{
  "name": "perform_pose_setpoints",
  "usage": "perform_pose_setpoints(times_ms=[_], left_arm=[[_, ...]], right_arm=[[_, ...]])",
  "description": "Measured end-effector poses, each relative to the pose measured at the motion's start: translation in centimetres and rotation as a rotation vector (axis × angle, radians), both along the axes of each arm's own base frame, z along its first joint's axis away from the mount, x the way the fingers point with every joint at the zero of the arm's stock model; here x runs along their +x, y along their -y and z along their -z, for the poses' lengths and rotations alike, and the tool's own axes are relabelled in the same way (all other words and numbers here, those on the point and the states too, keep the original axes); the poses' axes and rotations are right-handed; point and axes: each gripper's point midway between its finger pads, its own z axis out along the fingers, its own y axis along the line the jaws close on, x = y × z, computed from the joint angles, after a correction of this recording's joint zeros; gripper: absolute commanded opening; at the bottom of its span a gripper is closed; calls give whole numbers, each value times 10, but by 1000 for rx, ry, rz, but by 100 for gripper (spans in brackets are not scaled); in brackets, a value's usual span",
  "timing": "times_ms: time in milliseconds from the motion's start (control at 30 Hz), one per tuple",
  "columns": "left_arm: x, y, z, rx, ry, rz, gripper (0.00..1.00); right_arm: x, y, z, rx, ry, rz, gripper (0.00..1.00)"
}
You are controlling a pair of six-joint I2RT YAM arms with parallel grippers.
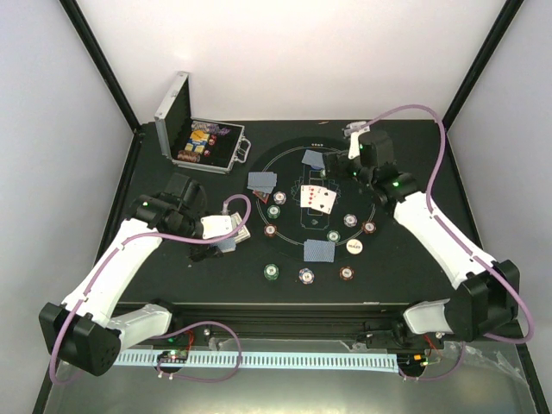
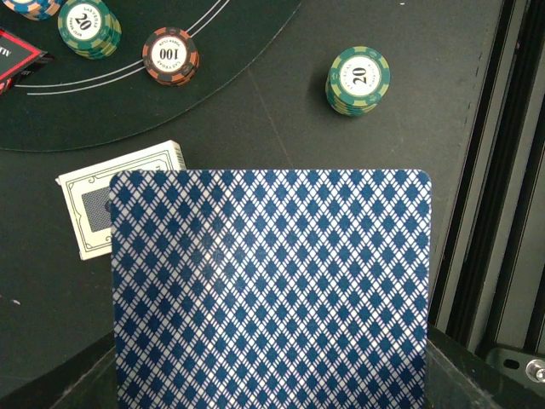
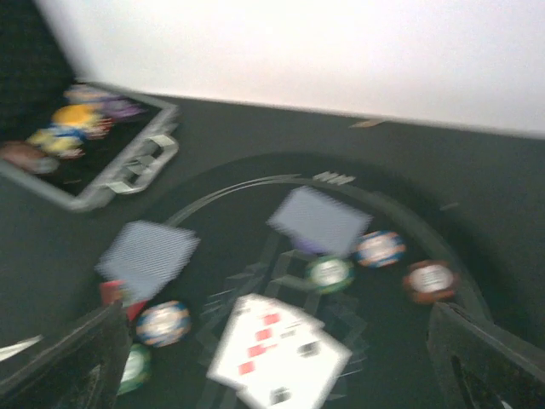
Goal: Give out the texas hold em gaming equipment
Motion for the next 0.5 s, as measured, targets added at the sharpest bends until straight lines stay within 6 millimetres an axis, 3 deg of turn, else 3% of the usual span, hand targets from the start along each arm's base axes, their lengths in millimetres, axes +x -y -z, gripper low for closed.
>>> perform_pose_setpoints(times_ms=[167,367,500], left_arm=[[1,0,-1,-2,1,0,2],[1,2,-3,-11,2,3,2],[1,2,-3,-11,2,3,2]], right_arm=[[-44,-60,21,238,-208,-206,89],[-134,-140,64,421,-526,-455,84],[-172,-166,81,539,-680,-531,77]])
